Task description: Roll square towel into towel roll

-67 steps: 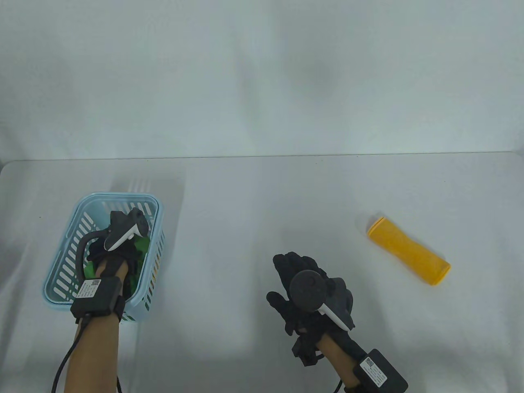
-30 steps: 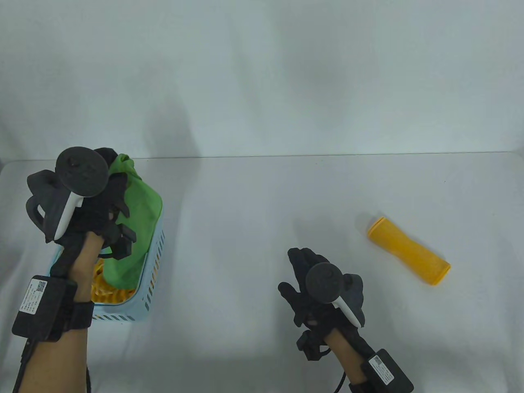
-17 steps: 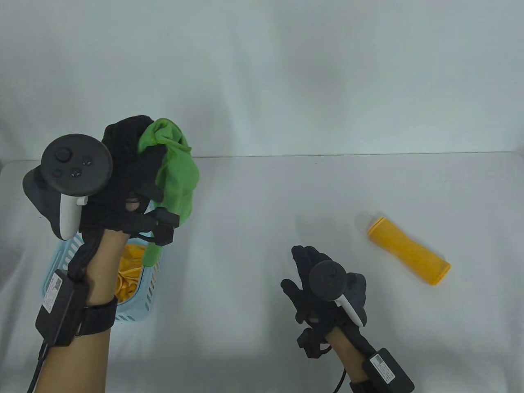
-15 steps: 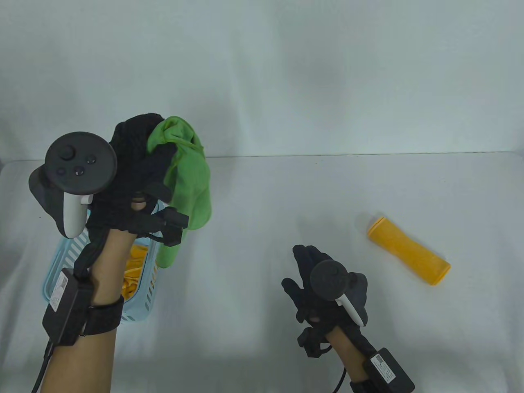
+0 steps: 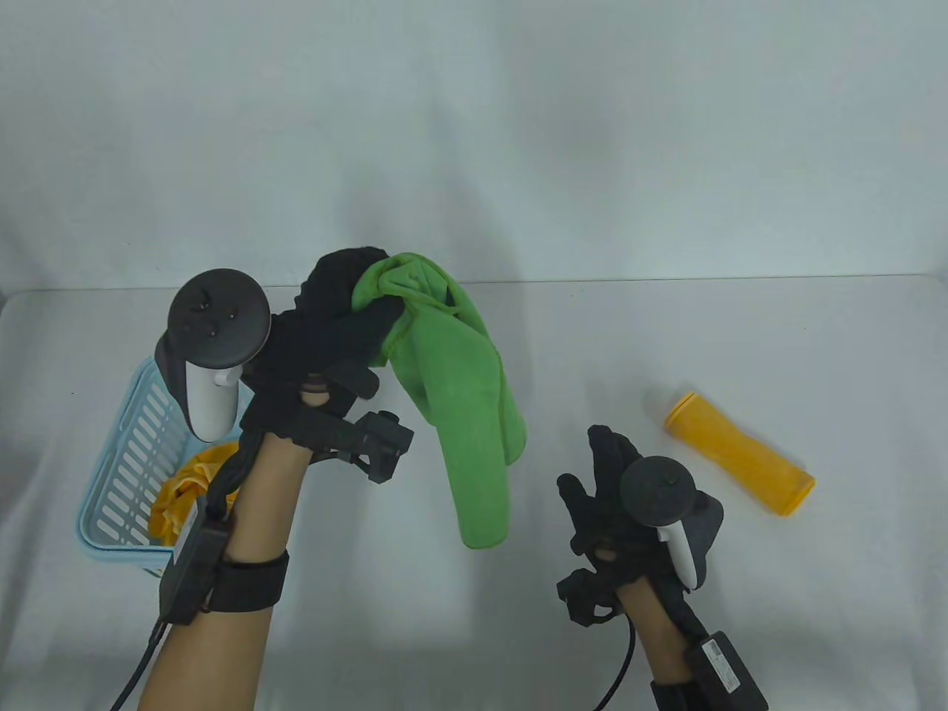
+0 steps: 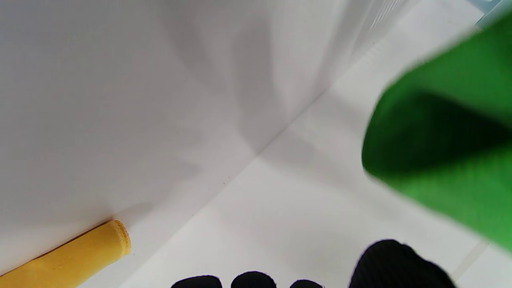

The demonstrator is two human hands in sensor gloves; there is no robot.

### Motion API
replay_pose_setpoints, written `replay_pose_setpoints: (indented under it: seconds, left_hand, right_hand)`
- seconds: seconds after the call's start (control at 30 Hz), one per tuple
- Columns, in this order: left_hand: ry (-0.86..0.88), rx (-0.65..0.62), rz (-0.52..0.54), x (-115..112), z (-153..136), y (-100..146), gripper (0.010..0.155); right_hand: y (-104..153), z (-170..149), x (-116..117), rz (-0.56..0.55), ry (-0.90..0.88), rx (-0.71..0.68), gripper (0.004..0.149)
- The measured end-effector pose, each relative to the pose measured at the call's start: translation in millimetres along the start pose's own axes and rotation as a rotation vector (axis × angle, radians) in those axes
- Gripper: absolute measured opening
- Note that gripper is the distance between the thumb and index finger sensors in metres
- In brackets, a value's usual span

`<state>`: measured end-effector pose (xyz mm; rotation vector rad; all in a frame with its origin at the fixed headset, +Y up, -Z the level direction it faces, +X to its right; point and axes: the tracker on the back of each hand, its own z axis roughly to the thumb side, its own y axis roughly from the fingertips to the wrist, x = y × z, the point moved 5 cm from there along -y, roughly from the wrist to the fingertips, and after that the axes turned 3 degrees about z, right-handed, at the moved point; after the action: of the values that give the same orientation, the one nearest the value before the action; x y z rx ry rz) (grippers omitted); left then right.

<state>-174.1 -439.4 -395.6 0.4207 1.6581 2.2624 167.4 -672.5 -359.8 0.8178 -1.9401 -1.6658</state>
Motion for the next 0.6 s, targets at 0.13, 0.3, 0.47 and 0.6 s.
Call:
replay_pose_setpoints:
  seconds: [0.13,0.3,0.47,0.6]
  left_hand:
    - [0.000,0.026,-0.033,-16.4,-24.3,5.9,0.051]
    - [0.043,0.045,-0.050,-26.7,-59.4,22.1,0.051]
    - [0.133,0.058,-0.081,-36.0,-101.5,42.4,0.051]
    - [0.178,0.073,-0.122,-45.9,-128.9,56.7,0.051]
  right_hand:
    - [-0.9,-1.6,1.7,0.004,0.011,0.006,0.076]
    - [-1.2,0.3,5.3,0.013,0.029,-0.003,0.076]
    - [-1.9,2.1,11.7,0.025,0.061,-0.014,0.076]
    - [-1.5,3.2,16.8,0.031,0.088,-0.022,0.076]
